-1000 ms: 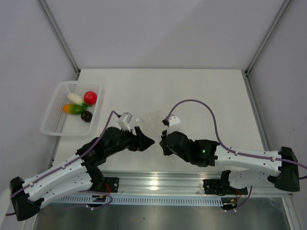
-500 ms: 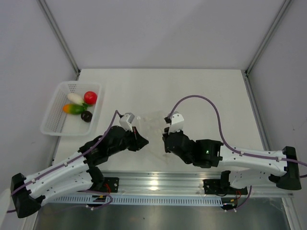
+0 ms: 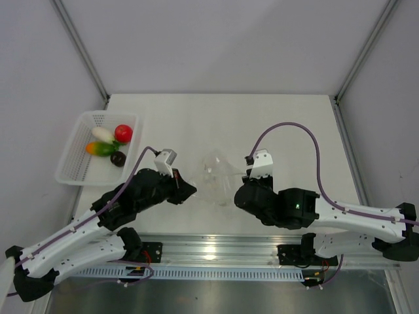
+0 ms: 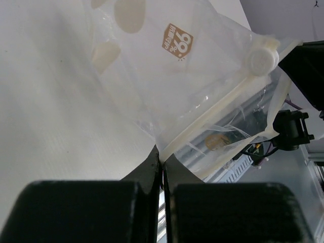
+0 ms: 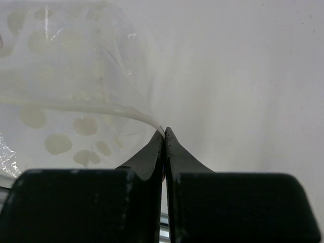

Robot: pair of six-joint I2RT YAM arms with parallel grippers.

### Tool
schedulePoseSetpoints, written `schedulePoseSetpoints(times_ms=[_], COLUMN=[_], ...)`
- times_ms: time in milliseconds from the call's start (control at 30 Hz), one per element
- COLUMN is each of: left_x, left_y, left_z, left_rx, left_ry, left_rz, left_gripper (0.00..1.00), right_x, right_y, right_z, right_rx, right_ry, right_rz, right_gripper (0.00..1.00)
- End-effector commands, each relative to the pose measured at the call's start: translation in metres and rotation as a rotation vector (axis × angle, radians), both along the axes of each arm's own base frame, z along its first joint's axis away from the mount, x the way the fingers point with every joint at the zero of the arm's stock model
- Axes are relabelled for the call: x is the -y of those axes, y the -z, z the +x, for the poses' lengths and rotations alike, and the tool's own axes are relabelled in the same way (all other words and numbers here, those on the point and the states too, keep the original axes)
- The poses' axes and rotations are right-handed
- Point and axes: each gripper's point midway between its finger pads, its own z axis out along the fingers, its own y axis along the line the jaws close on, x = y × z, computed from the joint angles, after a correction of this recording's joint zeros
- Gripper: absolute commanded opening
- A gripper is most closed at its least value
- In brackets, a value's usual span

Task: Place the food in the zip-top bag and seal the zipper
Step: Open the zipper of the food storage bag.

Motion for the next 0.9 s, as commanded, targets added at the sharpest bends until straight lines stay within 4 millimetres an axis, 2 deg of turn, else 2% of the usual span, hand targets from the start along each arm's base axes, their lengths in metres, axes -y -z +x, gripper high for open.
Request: schedulePoseSetpoints(times_ms=[0, 67, 100, 133, 167, 200, 367, 500, 533, 567, 600, 667, 700, 867], left_x=[0.007, 0.010, 0.012, 0.013, 0.013, 0.015, 0.018, 0.020, 0.020, 0.021, 0.021, 0.021, 0.021, 0.021], left_y=[-0.003, -0.005, -0.004, -0.005, -0.007, -0.008, -0.011, -0.010, -0.010, -0.010, -0.009, -0.008, -0.009, -0.009], left_z=[-0.008, -0.007, -0.008, -0.008, -0.007, -0.010, -0.014, -0.016, -0.016, -0.017, -0.017, -0.017, -0.018, -0.018], left_rx=[0.010, 0.010, 0.008, 0.009, 0.014, 0.012, 0.012, 0.010, 0.007, 0.006, 0.006, 0.005, 0.003, 0.005], left_ry=[0.071, 0.084, 0.093, 0.093, 0.093, 0.111, 0.139, 0.151, 0.156, 0.158, 0.159, 0.160, 0.161, 0.162], left_rz=[0.005, 0.001, 0.000, -0.002, -0.005, -0.013, -0.027, -0.035, -0.038, -0.040, -0.042, -0.043, -0.044, -0.047], left_gripper=[0.01, 0.01, 0.00, 0.01, 0.01, 0.01, 0.01, 0.01, 0.01, 0.01, 0.01, 0.00, 0.01, 0.01], right_x=[-0.013, -0.033, -0.045, -0.047, -0.053, -0.057, -0.065, -0.072, -0.074, -0.075, -0.079, -0.080, -0.082, -0.092], right_y=[0.003, 0.008, 0.007, 0.007, 0.008, 0.009, 0.007, 0.003, 0.002, 0.001, 0.000, -0.001, -0.005, -0.003], right_z=[-0.001, -0.006, -0.009, -0.008, -0.011, -0.011, -0.011, -0.012, -0.012, -0.012, -0.013, -0.011, -0.011, -0.011], right_rx=[0.010, -0.013, -0.024, -0.019, -0.032, -0.035, -0.019, -0.009, -0.005, 0.002, 0.003, 0.008, 0.015, -0.006], right_ry=[-0.043, -0.112, -0.152, -0.156, -0.186, -0.199, -0.248, -0.300, -0.307, -0.325, -0.340, -0.334, -0.333, -0.346], right_rz=[0.050, 0.100, 0.132, 0.136, 0.141, 0.136, 0.087, 0.051, 0.054, 0.045, 0.052, 0.057, 0.067, 0.081], right_gripper=[0.00, 0.00, 0.05, 0.06, 0.18, 0.20, 0.16, 0.28, 0.42, 0.51, 0.70, 0.86, 0.98, 0.99])
